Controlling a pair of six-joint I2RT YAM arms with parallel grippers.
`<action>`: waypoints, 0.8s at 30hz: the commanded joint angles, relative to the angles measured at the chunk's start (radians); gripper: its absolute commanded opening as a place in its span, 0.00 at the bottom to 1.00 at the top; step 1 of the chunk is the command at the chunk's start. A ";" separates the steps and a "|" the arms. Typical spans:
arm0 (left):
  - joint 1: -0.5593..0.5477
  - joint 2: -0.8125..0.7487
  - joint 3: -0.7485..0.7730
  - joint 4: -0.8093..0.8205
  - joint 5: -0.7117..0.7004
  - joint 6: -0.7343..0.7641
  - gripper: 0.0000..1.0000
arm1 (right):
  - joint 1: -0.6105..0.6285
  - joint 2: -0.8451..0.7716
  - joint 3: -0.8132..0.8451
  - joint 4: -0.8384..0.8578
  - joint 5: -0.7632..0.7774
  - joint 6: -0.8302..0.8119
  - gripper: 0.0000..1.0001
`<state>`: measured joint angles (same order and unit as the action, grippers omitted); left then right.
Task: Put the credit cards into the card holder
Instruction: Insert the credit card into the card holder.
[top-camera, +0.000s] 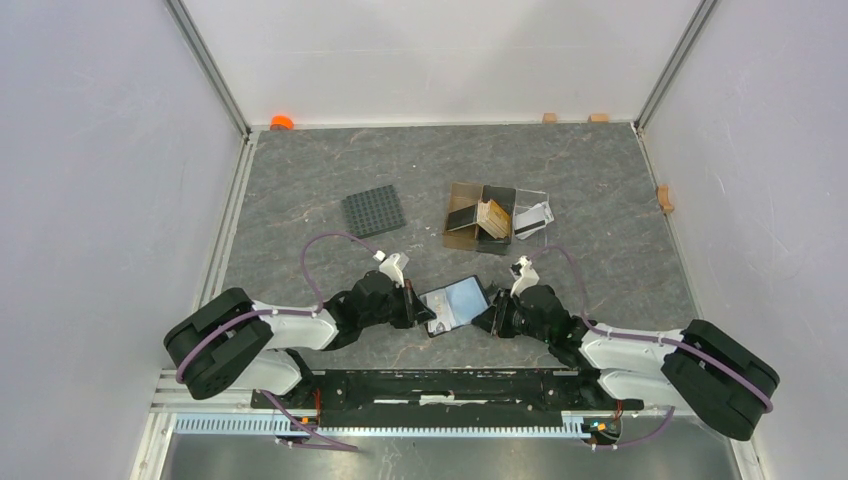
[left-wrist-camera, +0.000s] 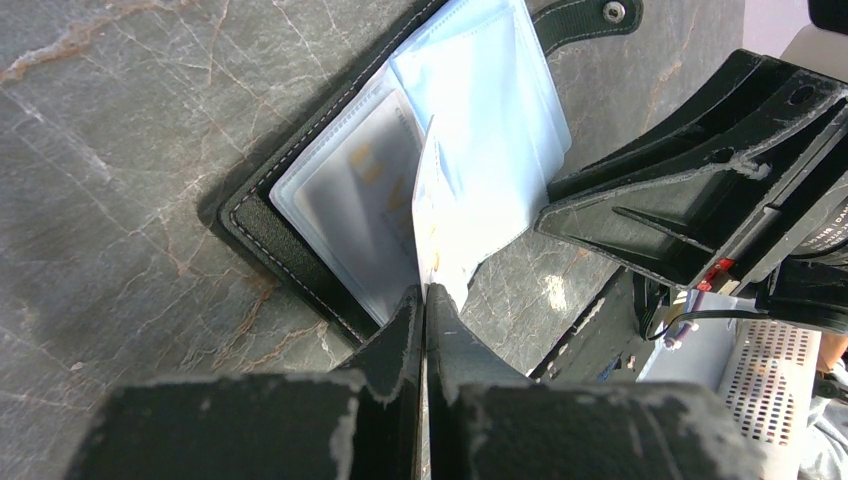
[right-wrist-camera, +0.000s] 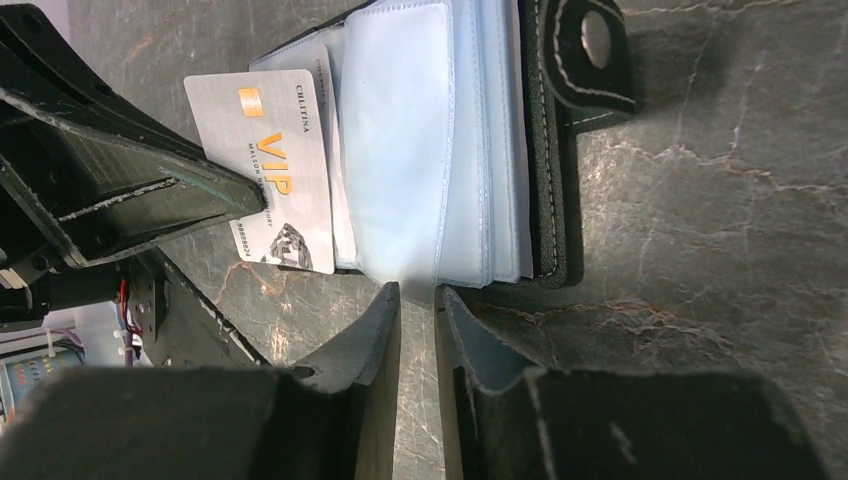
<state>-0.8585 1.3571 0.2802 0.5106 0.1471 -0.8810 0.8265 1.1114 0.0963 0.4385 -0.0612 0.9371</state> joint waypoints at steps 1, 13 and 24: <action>0.009 -0.003 -0.027 -0.066 -0.055 0.030 0.02 | -0.008 0.019 -0.008 0.080 0.019 0.008 0.23; 0.010 -0.030 -0.041 -0.076 -0.073 0.025 0.02 | -0.018 -0.074 -0.020 -0.018 0.137 -0.007 0.00; 0.010 -0.103 -0.035 -0.138 -0.053 0.062 0.02 | -0.023 -0.150 0.034 -0.139 0.153 -0.104 0.00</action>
<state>-0.8585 1.2808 0.2611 0.4484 0.1322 -0.8757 0.8078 0.9688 0.0921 0.2974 0.0986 0.8787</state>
